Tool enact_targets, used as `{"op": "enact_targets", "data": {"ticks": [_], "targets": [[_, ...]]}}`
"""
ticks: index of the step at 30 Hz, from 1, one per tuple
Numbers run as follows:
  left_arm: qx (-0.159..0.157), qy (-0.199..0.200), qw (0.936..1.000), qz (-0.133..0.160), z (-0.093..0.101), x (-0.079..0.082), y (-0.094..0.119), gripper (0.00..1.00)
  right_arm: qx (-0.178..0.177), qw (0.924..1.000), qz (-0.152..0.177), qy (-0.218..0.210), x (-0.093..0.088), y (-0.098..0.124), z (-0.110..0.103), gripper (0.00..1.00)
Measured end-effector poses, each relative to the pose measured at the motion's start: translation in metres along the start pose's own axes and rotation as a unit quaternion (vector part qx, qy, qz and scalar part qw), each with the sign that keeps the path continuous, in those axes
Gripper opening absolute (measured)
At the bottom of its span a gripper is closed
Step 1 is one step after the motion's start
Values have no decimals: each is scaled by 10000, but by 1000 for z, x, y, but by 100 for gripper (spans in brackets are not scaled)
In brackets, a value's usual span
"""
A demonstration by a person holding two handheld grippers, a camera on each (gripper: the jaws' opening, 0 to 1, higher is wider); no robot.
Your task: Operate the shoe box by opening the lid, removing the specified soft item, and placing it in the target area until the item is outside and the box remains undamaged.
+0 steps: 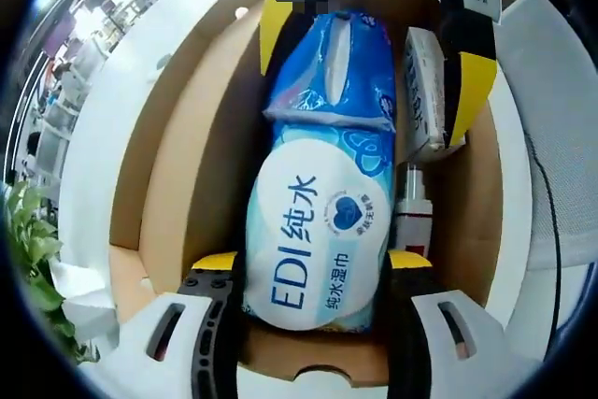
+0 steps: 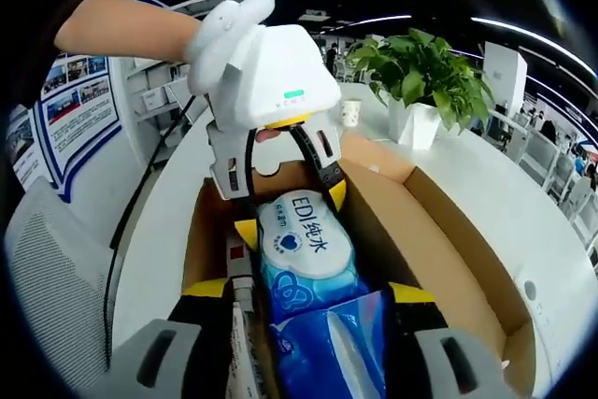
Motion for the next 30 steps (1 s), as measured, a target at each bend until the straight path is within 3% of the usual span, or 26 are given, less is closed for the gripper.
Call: {"op": "enact_targets", "data": {"ticks": [8,20,30], "targets": [[-89,-82,9999,31,-1,-2,-4,61,48,9999,-73,50,-3,-9,1,63],[-107,-277,9995,67,-2,-6,-11,62,200,9974,-352,595,-1,-28,1,62],[25,-418,9990,163,1,-8,-13,62,272,9977,-323,533,-2,-36,4,59]]}}
Point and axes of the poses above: the point that each gripper's makers call its tool centre point, and the gripper's own axes: y roughly backward along the fingers, z roughly to its right, x roughly out of its top, the point moved 8 cm from there along y, roughly backward along the fingers, and after that the axes turned 3 degrees about z, right-handed, at the moved point
